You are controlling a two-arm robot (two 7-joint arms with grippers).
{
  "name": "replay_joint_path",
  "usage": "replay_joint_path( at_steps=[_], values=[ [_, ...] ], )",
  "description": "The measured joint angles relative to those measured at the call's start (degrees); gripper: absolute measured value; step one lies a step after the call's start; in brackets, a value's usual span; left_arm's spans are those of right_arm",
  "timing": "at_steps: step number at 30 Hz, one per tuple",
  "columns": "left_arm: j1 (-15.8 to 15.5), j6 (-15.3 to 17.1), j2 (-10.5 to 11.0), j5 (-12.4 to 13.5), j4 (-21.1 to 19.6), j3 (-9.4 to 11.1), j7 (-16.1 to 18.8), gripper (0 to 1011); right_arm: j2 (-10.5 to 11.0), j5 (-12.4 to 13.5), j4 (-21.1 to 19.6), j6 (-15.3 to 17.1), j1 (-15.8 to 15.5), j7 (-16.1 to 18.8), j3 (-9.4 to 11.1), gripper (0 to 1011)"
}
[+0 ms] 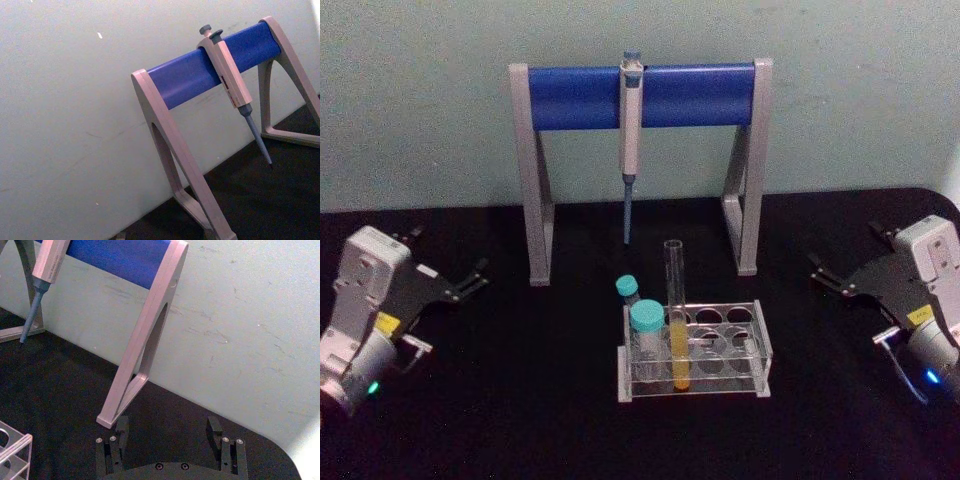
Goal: Pick up the test tube from the test tube rack, shake it, then place it back into the test tube rack.
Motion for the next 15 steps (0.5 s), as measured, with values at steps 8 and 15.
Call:
replay_joint_path(
  at_steps=[8,15],
  values=[
    [0.00,0.00,0.00,0.00,0.01,0.00,0.00,1001,0.00,0.00,0.00,0.00,0.00,0.00,0.00,1000],
    [0.00,0.00,0.00,0.00,0.00,0.00,0.00,1001,0.00,0.00,0.00,0.00,0.00,0.00,0.00,1000]
  ],
)
